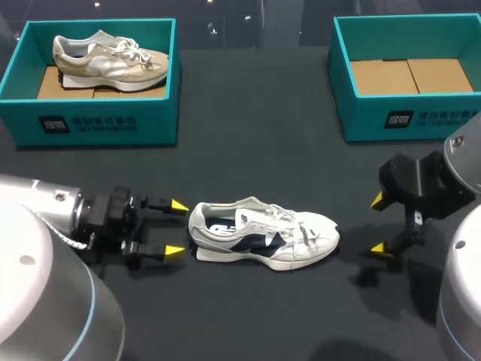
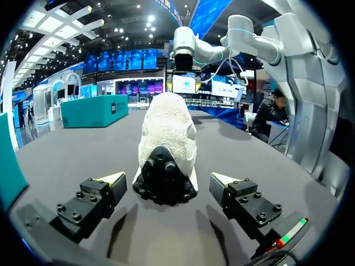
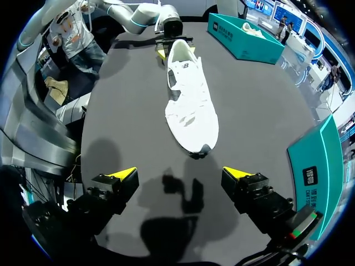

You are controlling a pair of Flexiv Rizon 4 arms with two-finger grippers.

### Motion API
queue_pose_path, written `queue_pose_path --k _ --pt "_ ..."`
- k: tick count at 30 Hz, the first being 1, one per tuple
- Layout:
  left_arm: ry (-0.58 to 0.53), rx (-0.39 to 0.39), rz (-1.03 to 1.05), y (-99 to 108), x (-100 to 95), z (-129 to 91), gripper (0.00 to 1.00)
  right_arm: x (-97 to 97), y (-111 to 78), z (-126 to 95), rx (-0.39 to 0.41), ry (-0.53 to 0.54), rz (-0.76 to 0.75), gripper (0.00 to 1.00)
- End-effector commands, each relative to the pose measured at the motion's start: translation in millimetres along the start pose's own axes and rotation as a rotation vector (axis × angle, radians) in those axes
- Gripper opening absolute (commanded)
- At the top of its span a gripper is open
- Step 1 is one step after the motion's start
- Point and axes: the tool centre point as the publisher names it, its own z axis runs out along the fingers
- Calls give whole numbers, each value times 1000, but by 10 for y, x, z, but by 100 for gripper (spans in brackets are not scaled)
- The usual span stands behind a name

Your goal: Take the shoe out of the shoebox, open the shoe tongue, remove and reinsert the insole, then place the shoe into the shoebox

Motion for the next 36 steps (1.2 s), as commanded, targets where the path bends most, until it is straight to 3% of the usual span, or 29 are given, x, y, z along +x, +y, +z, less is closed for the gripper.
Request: queue_pose_path --k 1,20,36 --pt "-3 3 -3 11 -16 100 100 24 -6 -13 1 -3 1 100" --pt "41 14 -5 14 -85 328 100 24 -6 -13 1 -3 1 100" --pt "99 27 4 -2 -10 499 100 24 -6 -13 1 -3 1 100"
